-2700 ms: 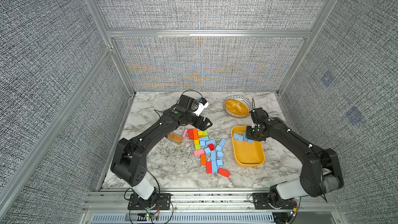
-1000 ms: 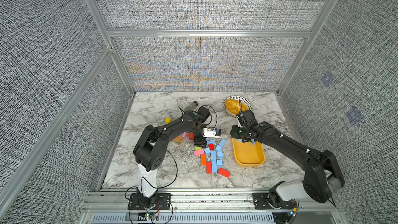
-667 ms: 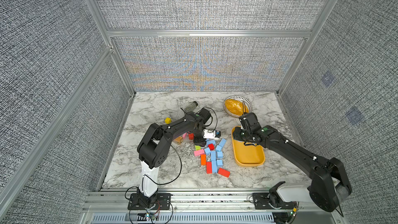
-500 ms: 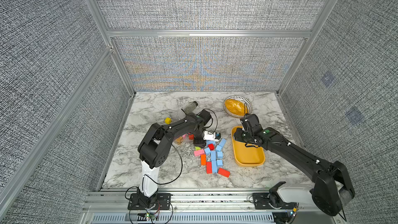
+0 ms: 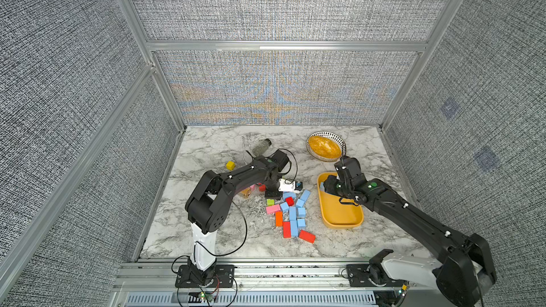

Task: Pick out the blue building blocks
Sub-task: Pick up the building block from the center of the board, then place the building block in the storage box.

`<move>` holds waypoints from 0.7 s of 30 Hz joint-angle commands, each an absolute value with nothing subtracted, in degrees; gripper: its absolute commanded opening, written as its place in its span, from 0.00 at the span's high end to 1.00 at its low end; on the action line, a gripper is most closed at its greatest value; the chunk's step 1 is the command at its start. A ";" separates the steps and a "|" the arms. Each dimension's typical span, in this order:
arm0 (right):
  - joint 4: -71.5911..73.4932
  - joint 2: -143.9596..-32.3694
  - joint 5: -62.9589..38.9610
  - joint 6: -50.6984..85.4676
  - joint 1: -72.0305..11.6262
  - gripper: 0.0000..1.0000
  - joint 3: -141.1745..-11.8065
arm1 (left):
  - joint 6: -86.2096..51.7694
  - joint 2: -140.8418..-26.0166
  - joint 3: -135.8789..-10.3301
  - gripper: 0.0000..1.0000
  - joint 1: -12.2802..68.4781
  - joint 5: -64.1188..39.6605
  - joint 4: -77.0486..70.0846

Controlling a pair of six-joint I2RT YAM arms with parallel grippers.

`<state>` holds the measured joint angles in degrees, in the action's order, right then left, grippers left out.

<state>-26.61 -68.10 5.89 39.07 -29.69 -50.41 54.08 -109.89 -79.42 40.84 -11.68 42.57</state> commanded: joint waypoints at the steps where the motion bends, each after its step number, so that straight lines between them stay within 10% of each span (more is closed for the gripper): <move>1: -22.17 -66.66 3.69 39.37 -29.66 0.56 -49.77 | 52.96 -106.78 -79.22 0.77 40.87 -14.97 40.34; 21: -4.95 -65.63 -28.16 39.85 -31.21 0.49 -43.98 | 42.37 -84.05 -60.49 0.79 40.67 -32.96 15.40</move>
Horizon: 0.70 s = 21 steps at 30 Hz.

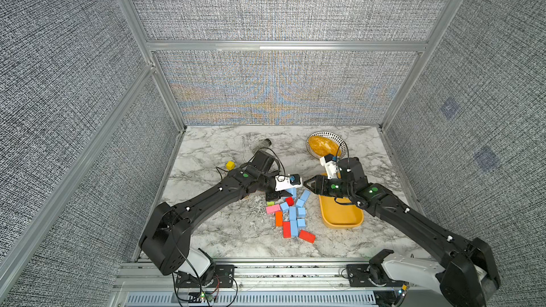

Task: Pick out the blue building blocks
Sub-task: Place the building block in the storage box.

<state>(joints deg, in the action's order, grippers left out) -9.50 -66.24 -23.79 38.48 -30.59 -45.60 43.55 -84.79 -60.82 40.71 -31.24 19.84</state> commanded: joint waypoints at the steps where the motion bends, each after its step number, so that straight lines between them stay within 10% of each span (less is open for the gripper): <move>1: -4.13 -65.40 -28.30 40.30 -31.74 0.49 -43.37 | 42.43 -83.82 -60.22 0.79 40.77 -33.11 15.00; 21: 0.00 -68.66 -24.12 42.30 -37.48 0.52 -44.62 | 40.71 -80.33 -58.05 0.79 42.35 -34.35 11.30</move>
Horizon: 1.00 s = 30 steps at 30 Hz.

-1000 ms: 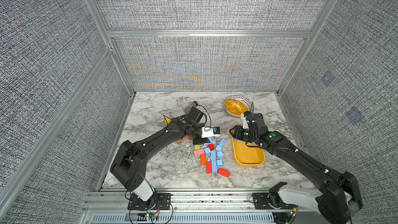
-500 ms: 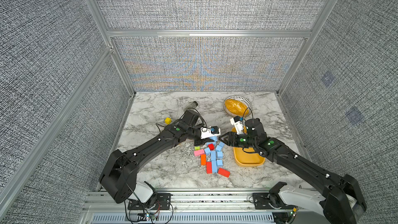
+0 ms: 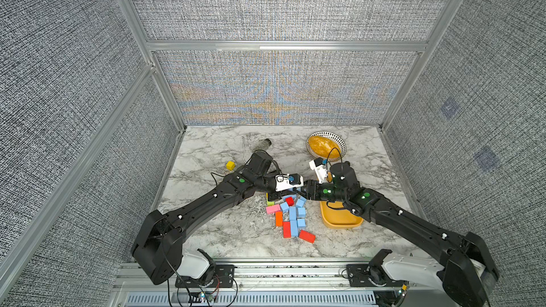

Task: Pick out the blue building blocks
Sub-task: Place the building block in the storage box.

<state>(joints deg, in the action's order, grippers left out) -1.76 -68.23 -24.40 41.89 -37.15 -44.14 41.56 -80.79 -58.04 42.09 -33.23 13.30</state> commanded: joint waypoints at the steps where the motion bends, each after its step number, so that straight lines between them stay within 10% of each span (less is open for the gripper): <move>1: 0.00 -68.80 -24.14 42.26 -37.56 0.55 -44.65 | 40.52 -80.25 -58.01 0.79 42.49 -34.21 11.09; 8: -0.97 -67.96 -23.55 41.12 -37.63 0.84 -45.48 | 41.30 -80.51 -58.27 0.70 43.07 -34.08 10.87; 16: -22.25 -63.35 -8.70 36.61 -31.06 0.87 -49.35 | 40.17 -82.80 -60.87 0.00 43.15 -32.68 14.90; 30: -34.62 -69.12 -0.18 31.38 -19.00 0.86 -46.32 | 20.07 -89.46 -65.74 0.00 43.07 -22.91 19.93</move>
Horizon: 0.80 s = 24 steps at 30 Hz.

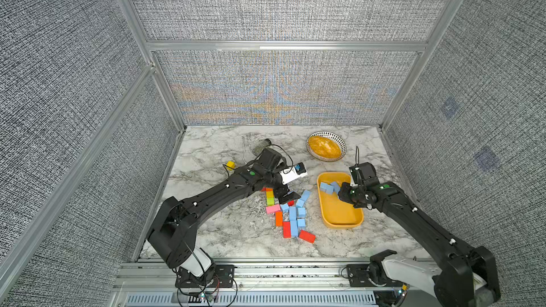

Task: Pick out the blue building blocks
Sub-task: Place the building block in the storage box.

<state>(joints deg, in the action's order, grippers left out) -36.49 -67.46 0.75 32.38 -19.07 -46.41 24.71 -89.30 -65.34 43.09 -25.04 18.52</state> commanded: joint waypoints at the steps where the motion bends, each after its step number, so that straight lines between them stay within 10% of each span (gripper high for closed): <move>1: -33.73 -70.20 -0.56 31.41 -19.18 0.86 -45.08 | 19.80 -89.32 -65.68 0.00 43.04 -22.63 20.04; 24: -25.41 -85.87 -1.83 29.27 -22.76 0.78 -50.08 | 15.30 -87.45 -65.87 0.00 40.26 -17.22 23.04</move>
